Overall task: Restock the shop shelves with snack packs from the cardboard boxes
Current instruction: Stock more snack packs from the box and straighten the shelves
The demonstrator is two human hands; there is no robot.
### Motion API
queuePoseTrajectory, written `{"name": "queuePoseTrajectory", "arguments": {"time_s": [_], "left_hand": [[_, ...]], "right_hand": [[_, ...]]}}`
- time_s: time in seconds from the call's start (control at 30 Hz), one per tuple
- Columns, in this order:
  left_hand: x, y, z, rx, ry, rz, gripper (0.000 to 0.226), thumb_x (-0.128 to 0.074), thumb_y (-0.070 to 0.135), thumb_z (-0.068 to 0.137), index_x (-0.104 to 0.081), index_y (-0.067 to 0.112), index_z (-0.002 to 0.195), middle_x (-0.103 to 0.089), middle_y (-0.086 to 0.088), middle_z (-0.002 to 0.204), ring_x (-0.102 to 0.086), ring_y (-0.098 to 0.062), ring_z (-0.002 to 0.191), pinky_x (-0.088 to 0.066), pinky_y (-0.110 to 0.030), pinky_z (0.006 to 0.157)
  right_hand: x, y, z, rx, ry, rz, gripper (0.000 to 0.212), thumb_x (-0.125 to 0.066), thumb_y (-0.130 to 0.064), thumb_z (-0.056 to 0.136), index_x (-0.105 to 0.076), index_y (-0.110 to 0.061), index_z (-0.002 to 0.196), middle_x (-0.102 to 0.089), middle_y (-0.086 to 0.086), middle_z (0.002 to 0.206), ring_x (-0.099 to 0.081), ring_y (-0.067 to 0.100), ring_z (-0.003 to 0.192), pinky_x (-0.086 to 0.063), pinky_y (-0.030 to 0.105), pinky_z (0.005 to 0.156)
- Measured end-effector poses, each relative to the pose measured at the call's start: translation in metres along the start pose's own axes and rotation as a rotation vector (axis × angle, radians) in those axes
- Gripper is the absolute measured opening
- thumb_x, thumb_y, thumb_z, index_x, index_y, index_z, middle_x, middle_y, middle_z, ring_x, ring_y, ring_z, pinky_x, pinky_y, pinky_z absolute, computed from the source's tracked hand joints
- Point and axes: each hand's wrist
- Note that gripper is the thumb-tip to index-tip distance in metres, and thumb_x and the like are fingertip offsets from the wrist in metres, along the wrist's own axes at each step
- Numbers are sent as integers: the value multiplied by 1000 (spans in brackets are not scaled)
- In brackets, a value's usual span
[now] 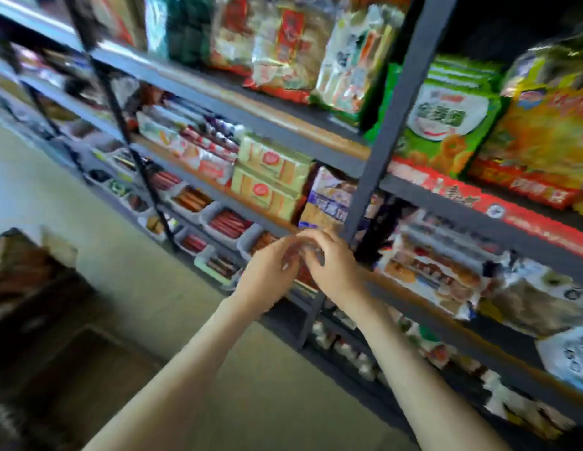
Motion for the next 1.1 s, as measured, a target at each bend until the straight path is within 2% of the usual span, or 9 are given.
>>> {"name": "queuePoseTrajectory", "arguments": {"time_s": [0.07, 0.13, 0.2, 0.37, 0.47, 0.53, 0.67, 0.87, 1.1], "left_hand": [[27, -57, -26, 184, 37, 63, 25, -54, 14, 93, -64, 13, 116, -70, -5, 101, -65, -26, 93, -47, -31, 77], [40, -95, -44, 332, 35, 100, 21, -54, 17, 93, -64, 10, 111, -71, -9, 101, -66, -29, 94, -49, -36, 80], [63, -138, -67, 506, 60, 104, 23, -53, 21, 95, -63, 12, 113, -71, -9, 105, -66, -28, 97, -51, -35, 82], [103, -219, -121, 861, 118, 30, 28, -48, 26, 98, -59, 14, 121, -67, -8, 116, -64, -23, 102, -51, -31, 88], [123, -257, -144, 1016, 142, -41, 29, -48, 28, 99, -54, 16, 125, -63, -6, 122, -62, -20, 105, -52, -32, 87], [136, -281, -147, 1105, 182, -32, 33, -46, 29, 99, -51, 17, 129, -61, -4, 126, -60, -19, 106, -50, -28, 80], [167, -331, -115, 1218, 269, -57, 37, -46, 29, 99, -46, 15, 134, -60, -5, 127, -56, -11, 94, -46, -20, 69], [219, -408, -25, 1396, 438, -79, 41, -44, 30, 96, -47, 16, 134, -60, -8, 127, -58, -24, 111, -49, -31, 88], [281, -477, 28, 1511, 538, -103, 34, -43, 30, 97, -49, 19, 129, -65, -6, 116, -63, -22, 95, -52, -30, 75]], "right_hand": [[-56, -20, 12, -5, -141, 46, 23, -59, -1, 87, -67, -6, 108, -64, 9, 109, -59, 25, 105, -45, 29, 92], [-90, -25, 19, -33, -230, 52, 24, -59, -2, 87, -67, -6, 109, -64, 11, 111, -59, 27, 106, -39, 22, 91], [-136, -38, 28, -19, -339, 60, 25, -59, -3, 88, -66, -6, 111, -63, 11, 112, -57, 25, 107, -38, 21, 89], [-222, -56, 51, -27, -564, 65, 27, -61, -7, 88, -63, -9, 115, -62, 8, 112, -60, 25, 105, -47, 36, 94], [-269, -60, 79, -41, -687, 40, 30, -58, -10, 91, -60, -11, 121, -59, 5, 121, -58, 19, 111, -44, 27, 95], [-302, -64, 104, -22, -746, 45, 32, -57, -6, 91, -58, -8, 123, -58, 6, 122, -55, 19, 114, -39, 20, 92], [-375, -77, 165, 47, -838, 68, 34, -59, -5, 90, -57, -8, 123, -58, 10, 120, -54, 22, 116, -42, 31, 99], [-474, -93, 290, 161, -1004, 58, 36, -57, -7, 91, -55, -9, 126, -55, 8, 124, -51, 20, 120, -40, 29, 103], [-570, -135, 392, 186, -1101, 25, 39, -56, -10, 90, -53, -12, 129, -53, 6, 126, -49, 21, 121, -40, 38, 105]]}}
Point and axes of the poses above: each hand's wrist, its own z-axis towards the middle knuckle, its own x-axis out of the back of the hand, y = z × x
